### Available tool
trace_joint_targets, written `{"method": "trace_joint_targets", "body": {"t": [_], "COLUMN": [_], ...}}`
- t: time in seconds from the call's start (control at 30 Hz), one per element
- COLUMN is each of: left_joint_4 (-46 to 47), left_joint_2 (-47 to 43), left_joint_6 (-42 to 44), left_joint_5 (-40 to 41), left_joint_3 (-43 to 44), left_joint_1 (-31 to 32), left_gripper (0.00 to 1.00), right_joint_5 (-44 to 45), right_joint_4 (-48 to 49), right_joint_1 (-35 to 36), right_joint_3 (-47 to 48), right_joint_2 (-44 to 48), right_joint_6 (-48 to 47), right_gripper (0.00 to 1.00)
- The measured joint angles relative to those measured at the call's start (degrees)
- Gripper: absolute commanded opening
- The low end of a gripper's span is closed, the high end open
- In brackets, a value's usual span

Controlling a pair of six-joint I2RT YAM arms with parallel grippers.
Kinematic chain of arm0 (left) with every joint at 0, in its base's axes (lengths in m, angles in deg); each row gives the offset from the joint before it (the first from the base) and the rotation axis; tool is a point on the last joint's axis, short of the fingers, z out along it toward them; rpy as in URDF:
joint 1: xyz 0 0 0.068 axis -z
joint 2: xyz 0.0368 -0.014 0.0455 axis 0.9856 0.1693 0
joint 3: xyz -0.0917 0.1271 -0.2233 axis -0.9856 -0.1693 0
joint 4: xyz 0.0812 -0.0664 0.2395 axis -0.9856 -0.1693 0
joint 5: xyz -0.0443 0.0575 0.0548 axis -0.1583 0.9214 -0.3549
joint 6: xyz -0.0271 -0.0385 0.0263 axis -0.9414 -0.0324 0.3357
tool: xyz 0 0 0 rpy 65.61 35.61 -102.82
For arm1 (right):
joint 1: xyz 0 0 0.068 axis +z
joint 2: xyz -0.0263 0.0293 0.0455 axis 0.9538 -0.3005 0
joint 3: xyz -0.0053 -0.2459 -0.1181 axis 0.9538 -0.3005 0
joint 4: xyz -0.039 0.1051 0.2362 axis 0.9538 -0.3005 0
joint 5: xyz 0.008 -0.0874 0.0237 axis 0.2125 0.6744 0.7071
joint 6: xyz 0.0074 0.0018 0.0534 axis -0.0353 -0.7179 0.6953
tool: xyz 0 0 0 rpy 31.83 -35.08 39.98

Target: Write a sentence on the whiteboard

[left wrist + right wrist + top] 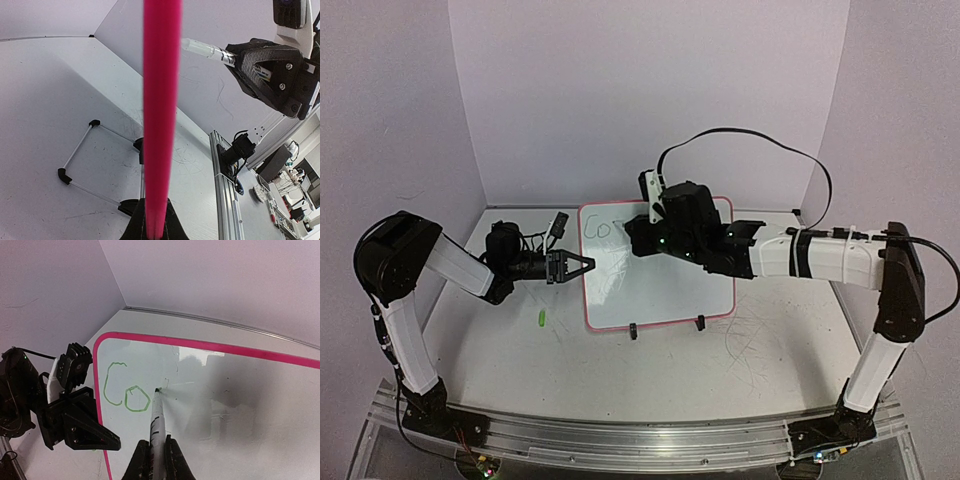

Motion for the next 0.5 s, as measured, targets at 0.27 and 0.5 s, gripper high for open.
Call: {"method": "trace_joint_targets", "body": {"t": [0.27,0.5], "left_joint_4": [0.0,0.0], "left_joint_2": [0.0,0.0], "left_joint_6": [0.0,0.0], "left_joint_5": [0.0,0.0], "left_joint_3": [0.0,0.0], "left_joint_1": [0.0,0.0], "left_gripper": [0.0,0.0], "right_joint_5": [0.1,0.1], "right_joint_4": [-0.7,-1.3], "right_joint_1": [0.5,1.0], "right_joint_3": [0.0,-0.4], "right_joint_2": [0.0,0.0], "right_joint_6": [0.6,1.3], "right_gripper": [0.0,0.0]}}
